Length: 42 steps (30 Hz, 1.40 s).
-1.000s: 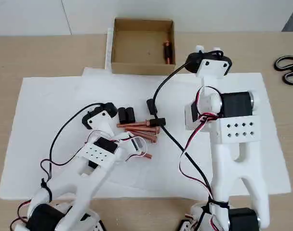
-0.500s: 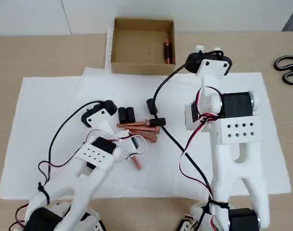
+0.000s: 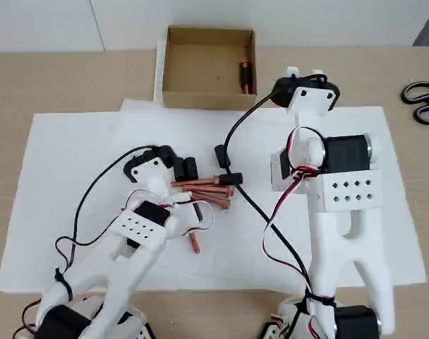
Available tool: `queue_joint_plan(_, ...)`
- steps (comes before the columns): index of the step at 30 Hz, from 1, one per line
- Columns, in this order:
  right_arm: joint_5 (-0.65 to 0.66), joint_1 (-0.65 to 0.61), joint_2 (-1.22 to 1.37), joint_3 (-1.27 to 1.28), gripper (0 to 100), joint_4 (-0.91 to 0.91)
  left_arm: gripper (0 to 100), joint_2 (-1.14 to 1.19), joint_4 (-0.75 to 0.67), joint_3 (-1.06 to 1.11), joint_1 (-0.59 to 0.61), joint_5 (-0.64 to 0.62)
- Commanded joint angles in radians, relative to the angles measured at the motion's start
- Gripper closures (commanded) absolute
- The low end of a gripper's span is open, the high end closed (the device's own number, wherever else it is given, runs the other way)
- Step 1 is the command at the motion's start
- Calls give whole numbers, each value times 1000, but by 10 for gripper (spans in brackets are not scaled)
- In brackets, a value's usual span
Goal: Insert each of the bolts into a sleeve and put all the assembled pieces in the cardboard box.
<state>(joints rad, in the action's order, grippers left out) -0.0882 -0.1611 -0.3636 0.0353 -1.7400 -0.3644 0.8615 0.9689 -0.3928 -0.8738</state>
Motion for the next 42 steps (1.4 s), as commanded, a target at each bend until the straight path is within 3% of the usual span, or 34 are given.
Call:
queue_joint_plan(1, 11, 5, -33, -3, 701, -4, 994, -38, 121, -97, 5, 141)
queue_joint_plan(5, 11, 5, -33, -3, 701, -4, 994, -31, 285, -226, 35, 302)
queue_joint_plan(9, 11, 5, -33, -3, 701, -4, 994, -31, 316, -278, 166, 437)
queue_joint_plan(14, 11, 5, -33, -3, 701, -4, 994, -29, 204, -254, 347, 528)
queue_joint_plan(18, 11, 2, -33, -3, 701, -4, 994, -29, 107, -186, 373, 703)
queue_joint_plan(26, 11, 1, -33, -3, 701, -4, 987, -29, 89, -168, 325, 720)
queue_joint_plan(31, 11, 1, -33, -3, 701, -4, 909, -29, 103, -165, 282, 721)
queue_joint_plan(42, 11, 1, -33, -3, 701, -4, 906, -28, 106, -163, 276, 761)
